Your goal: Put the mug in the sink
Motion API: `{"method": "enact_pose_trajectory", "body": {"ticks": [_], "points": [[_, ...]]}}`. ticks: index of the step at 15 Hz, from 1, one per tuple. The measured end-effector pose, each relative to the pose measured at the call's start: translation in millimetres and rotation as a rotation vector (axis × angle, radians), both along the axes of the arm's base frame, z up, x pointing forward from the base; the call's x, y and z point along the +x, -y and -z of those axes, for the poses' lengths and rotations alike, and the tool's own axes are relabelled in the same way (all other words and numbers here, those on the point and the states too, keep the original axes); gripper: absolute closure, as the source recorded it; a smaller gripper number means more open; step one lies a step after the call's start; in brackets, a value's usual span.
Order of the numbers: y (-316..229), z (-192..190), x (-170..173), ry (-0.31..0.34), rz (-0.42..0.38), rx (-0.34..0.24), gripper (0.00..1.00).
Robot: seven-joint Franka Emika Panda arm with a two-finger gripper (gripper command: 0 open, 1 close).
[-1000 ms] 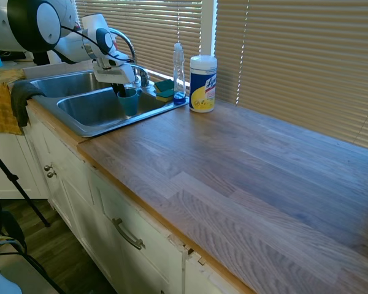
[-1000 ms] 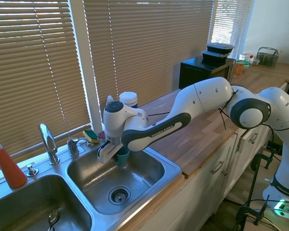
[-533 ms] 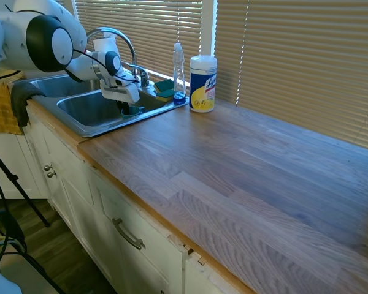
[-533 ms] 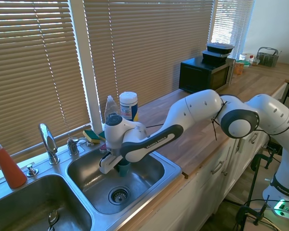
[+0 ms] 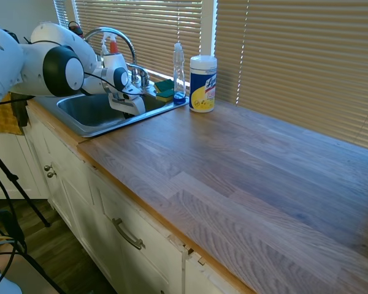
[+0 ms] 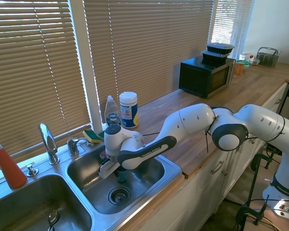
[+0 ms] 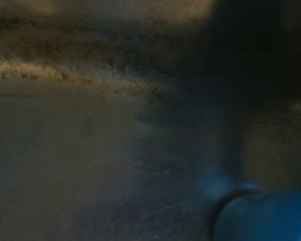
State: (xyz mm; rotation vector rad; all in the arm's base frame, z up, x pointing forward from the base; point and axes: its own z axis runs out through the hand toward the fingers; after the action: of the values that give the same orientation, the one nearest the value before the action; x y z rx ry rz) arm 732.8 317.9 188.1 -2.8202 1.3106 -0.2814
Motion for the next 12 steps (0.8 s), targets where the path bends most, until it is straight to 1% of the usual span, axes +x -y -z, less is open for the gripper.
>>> {"method": "enact_pose_trajectory", "body": {"ticks": [4, 8, 12], "points": [[1, 1, 7, 0.011, 0.009, 0.005, 0.00], [0, -7, 9, 0.024, 0.008, 0.009, 0.00], [-11, -47, 2, 0.056, -0.008, 0.007, 0.00]]}}
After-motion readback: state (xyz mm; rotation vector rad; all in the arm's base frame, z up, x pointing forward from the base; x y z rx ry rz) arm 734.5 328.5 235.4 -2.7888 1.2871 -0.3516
